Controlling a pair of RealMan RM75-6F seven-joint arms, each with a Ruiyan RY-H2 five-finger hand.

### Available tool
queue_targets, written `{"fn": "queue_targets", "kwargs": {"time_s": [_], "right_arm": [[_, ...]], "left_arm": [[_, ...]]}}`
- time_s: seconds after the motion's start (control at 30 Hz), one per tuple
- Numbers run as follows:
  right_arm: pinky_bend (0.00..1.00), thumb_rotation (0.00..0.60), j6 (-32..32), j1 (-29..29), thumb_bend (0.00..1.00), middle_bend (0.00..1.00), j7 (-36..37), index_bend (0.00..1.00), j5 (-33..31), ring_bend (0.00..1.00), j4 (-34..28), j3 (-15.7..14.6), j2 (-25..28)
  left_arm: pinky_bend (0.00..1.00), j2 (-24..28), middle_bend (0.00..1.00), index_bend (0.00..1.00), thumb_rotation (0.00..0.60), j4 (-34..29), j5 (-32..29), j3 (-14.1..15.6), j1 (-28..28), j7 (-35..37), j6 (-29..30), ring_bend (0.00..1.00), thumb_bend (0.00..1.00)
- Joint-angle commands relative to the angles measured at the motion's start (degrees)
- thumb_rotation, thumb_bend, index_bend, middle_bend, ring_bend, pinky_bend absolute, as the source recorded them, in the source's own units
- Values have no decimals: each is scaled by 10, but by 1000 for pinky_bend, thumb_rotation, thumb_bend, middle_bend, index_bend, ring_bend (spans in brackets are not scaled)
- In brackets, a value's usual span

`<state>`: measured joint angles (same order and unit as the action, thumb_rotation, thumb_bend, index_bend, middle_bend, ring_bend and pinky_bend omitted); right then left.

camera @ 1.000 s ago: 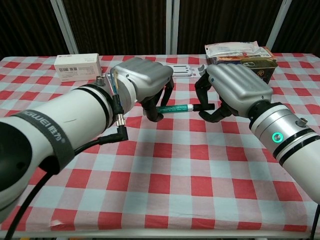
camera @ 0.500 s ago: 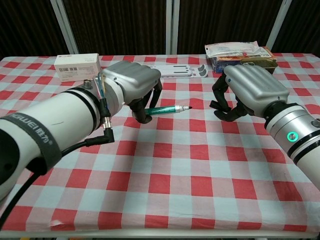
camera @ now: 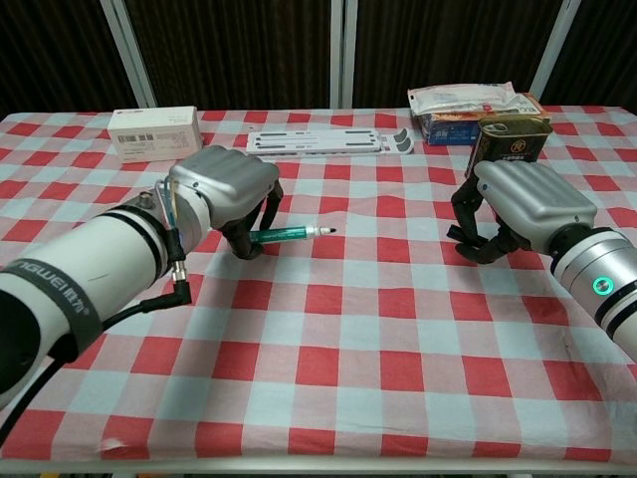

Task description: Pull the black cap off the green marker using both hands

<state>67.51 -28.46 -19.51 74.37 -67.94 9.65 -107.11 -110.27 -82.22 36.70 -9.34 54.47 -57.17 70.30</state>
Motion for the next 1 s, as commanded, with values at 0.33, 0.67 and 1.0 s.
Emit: {"fn": "queue_targets", "kwargs": {"time_s": [0.33, 0.67, 1.0], "right_arm": [[37, 600, -19, 8, 27, 285, -13, 331, -32, 75, -53, 2, 35], [37, 600, 86, 65, 26, 283, 40, 330, 22, 73, -141, -7, 125], [35, 600, 213, 185, 7, 273, 152, 260, 104, 34, -160, -99, 220]], "left_arm": [[828, 14, 446, 356, 600, -5, 35, -8, -24, 33, -4, 838, 216], [764, 96, 443, 366, 600, -79, 134, -9, -80, 78, 105, 710, 214], [239, 165, 197, 282, 600, -56, 321, 136, -231, 253, 218, 136, 165]]}}
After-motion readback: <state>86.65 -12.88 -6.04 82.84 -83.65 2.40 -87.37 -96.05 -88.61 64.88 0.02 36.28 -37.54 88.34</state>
